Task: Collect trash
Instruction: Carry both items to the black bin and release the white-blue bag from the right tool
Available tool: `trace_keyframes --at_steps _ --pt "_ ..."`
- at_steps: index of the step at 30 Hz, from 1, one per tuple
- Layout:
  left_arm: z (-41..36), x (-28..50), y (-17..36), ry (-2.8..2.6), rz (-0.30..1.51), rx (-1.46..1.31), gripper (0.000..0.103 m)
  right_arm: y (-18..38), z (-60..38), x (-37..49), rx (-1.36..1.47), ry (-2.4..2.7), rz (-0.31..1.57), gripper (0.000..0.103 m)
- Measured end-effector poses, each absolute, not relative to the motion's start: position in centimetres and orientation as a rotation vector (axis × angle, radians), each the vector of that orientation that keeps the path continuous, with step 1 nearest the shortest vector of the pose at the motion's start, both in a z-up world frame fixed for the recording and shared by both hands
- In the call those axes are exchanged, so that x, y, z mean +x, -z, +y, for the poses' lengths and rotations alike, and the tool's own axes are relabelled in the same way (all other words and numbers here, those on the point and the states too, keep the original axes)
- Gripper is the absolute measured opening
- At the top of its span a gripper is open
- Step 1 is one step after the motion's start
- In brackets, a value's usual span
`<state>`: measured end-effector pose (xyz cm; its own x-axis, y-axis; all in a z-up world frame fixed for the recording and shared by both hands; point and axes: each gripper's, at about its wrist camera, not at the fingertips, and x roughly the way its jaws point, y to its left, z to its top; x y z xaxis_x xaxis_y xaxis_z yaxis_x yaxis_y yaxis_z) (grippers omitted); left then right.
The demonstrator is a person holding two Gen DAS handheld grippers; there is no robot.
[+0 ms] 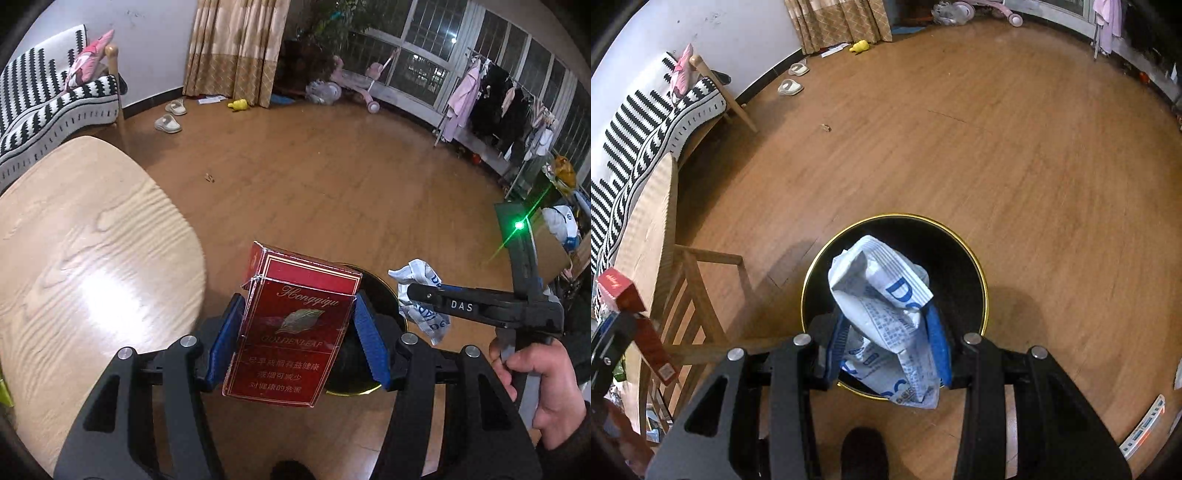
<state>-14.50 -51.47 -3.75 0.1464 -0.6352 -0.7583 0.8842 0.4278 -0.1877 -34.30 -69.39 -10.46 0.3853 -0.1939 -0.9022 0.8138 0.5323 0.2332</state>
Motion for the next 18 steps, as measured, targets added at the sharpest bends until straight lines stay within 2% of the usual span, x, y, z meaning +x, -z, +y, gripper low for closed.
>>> trace_keyframes --at_steps 5,6,8,11,18 --pt "-53.2 -14.7 5.2 1.126 0.92 0.332 0.058 11.7 -70.8 -34.4 0.798 0.724 0.975 0.042" --pt "-53.7 -14.8 5.4 1.13 0.924 0.332 0.058 11.9 -71.0 -34.4 0.807 0.718 0.974 0.044" --pt "-54.5 -15.1 5.9 1.134 0.928 0.336 0.058 11.9 -71.4 -34.5 0.82 0.716 0.966 0.06" --pt "-55.6 -15.5 6.8 1.148 0.942 0.345 0.058 11.3 -71.6 -34.8 0.811 0.734 0.943 0.066" --pt "-58.2 -16.8 8.5 1.189 0.969 0.36 0.059 9.7 -72.0 -36.5 0.841 0.747 0.872 0.071"
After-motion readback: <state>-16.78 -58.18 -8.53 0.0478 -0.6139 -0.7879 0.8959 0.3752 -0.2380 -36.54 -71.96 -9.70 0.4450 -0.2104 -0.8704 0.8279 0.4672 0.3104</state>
